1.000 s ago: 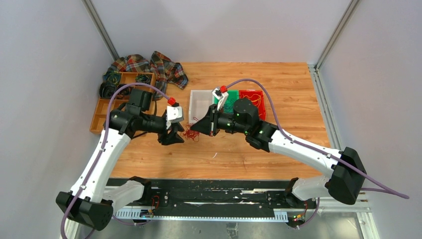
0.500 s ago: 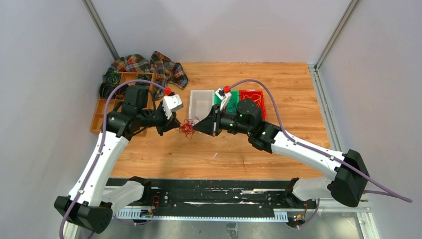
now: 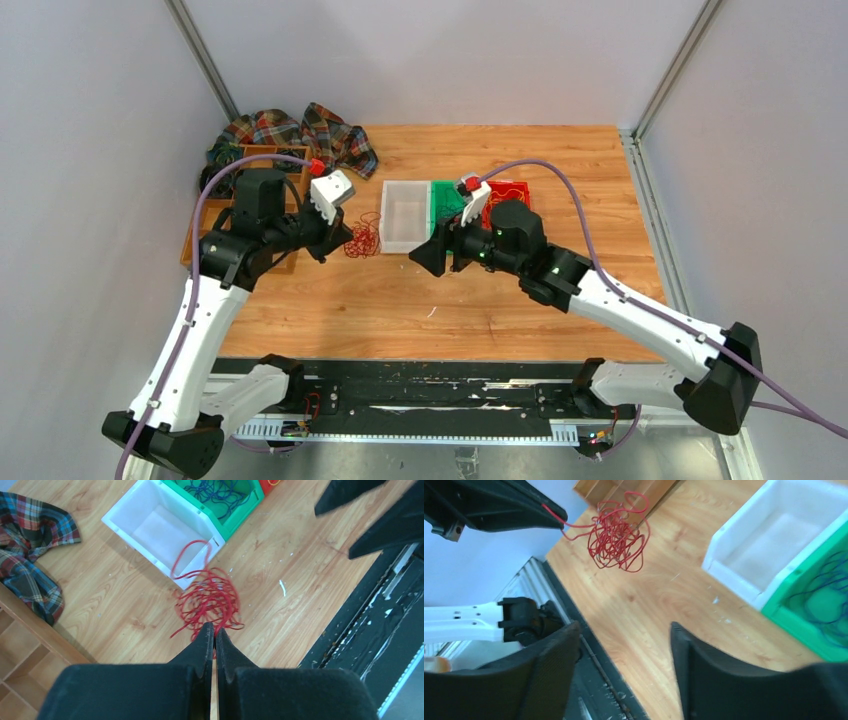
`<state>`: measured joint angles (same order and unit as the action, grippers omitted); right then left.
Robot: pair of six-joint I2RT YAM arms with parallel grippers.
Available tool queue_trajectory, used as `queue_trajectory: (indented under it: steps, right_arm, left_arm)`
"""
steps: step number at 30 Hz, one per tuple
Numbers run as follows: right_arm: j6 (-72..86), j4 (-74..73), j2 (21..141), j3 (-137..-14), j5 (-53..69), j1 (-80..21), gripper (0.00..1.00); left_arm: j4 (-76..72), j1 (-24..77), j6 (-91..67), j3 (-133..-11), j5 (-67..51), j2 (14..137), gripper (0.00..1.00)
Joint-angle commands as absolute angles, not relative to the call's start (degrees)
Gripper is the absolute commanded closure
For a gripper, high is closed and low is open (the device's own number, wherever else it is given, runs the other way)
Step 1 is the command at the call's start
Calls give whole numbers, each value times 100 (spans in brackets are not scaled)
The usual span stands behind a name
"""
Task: Untangle the cables
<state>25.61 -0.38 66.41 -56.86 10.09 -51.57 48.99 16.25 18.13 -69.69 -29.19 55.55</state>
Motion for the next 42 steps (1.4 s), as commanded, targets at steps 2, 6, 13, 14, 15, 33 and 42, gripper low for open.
queue_trajectory:
  steps: [2, 6, 13, 14, 15, 33, 42]
  right_arm:
    - [1621, 49, 6534, -6054, 367, -5368, 26]
    - [1116, 380, 7039, -6421, -121, -5983, 24]
    - [644, 1333, 7649, -6641, -615, -6371, 24]
    - [628, 1396, 7719, -6667, -654, -6372, 23]
    - [624, 1436, 7765, -6685, -704, -6372, 24]
    - [556, 1628, 7975, -6688, -924, -6341, 30]
    - [411, 2658, 8277, -6445, -1050, -6318, 28]
  left_arm:
    - [4899, 1617, 1266, -7259, -3365, 5580, 99]
    - [5061, 1661, 1178, -7476, -3617, 5695, 99]
    - [5328, 1686, 1045, -7740, -4001, 5692, 99]
    - [5365, 1687, 1059, -7763, -4066, 5678, 99]
    - [5407, 1685, 1070, -7775, -4126, 5678, 99]
    - [5724, 1729, 1234, -7986, -4572, 5695, 99]
    - [6097, 1757, 1424, -8326, -5291, 5795, 99]
